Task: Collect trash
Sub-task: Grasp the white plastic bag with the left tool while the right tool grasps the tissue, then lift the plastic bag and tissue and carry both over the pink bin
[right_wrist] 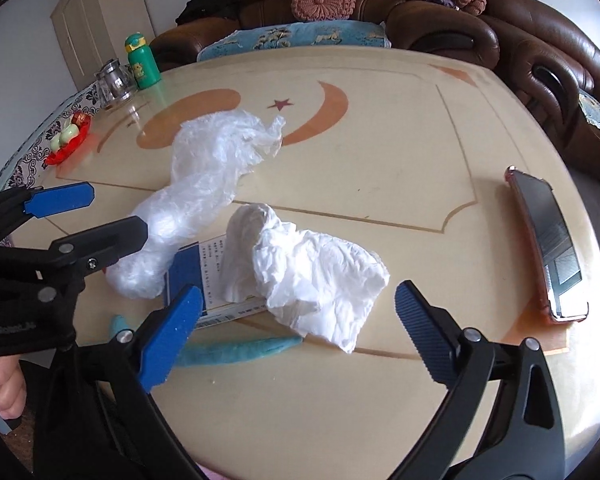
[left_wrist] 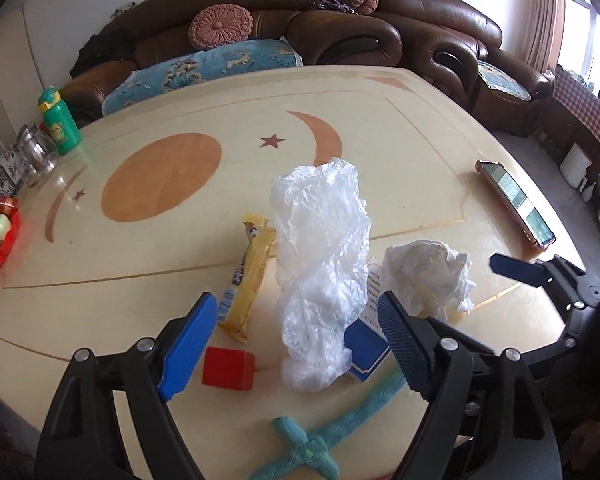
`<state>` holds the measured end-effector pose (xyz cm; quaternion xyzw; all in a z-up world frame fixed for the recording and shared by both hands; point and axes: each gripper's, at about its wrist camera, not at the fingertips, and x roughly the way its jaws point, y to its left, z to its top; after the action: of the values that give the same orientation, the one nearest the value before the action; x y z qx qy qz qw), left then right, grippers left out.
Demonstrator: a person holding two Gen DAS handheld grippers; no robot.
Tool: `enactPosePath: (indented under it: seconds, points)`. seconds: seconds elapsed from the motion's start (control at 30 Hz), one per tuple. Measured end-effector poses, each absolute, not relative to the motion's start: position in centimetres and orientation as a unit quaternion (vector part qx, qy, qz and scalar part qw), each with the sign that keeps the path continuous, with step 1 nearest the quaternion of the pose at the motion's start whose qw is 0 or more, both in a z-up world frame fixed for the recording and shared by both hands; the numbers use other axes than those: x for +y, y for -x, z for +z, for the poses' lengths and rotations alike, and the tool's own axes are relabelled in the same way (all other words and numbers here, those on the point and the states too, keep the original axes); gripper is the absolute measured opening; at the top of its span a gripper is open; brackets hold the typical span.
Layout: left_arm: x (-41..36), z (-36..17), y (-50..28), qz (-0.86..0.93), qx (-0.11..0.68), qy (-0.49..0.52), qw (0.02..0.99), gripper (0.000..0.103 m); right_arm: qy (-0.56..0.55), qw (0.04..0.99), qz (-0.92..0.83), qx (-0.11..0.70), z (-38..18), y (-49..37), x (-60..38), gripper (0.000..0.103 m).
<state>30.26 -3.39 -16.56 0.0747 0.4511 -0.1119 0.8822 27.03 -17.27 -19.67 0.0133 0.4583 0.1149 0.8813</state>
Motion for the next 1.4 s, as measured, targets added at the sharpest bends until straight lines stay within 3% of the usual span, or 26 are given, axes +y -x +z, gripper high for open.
enactPosePath:
  seconds: [0.03, 0.1, 0.3, 0.47, 0.63, 0.7, 0.87, 1.03, 1.4]
  points:
    - [-3.5, -16.8, -30.5, -0.113, 0.452, -0.074, 0.882, 0.080, -0.016, 0.880, 0.118, 0.460, -19.9, -27.3, -17.3, 0.089]
    - [-3.8, -17.1, -30.8, -0.114, 0.454, -0.079, 0.880, 0.080, -0.019, 0.877, 0.121, 0.464, -20.3, -27.8, -17.3, 0.074]
    - [-4.1, -18.2, -31.6, -0.133, 0.466, -0.071, 0.872, 0.070, -0.017, 0.872, 0.128, 0.472, -21.2, -28.6, -17.1, 0.070]
    - [-4.1, -18.8, -32.1, -0.132, 0.476, -0.070, 0.867, 0.058, -0.016, 0.873, 0.133, 0.469, -21.3, -28.9, -17.0, 0.054]
    - [-4.0, -19.1, -32.4, -0.130, 0.482, -0.065, 0.864, 0.057, -0.018, 0.875, 0.138, 0.465, -21.2, -29.0, -16.9, 0.039]
    - [-4.1, -19.2, -32.5, -0.130, 0.484, -0.066, 0.863, 0.052, -0.019, 0.875, 0.139, 0.462, -21.2, -29.0, -17.0, 0.027]
    - [-4.1, -18.9, -32.3, -0.130, 0.479, -0.068, 0.865, 0.041, -0.010, 0.879, 0.134, 0.457, -20.9, -28.9, -16.7, 0.015]
    - [-3.8, -18.4, -32.0, -0.130, 0.472, -0.063, 0.870, 0.033, -0.002, 0.885, 0.124, 0.449, -20.6, -28.7, -16.8, 0.011]
    - [-3.4, -17.0, -31.2, -0.119, 0.448, -0.068, 0.883, 0.031, -0.002, 0.892, 0.116, 0.437, -19.5, -28.2, -16.9, 0.010]
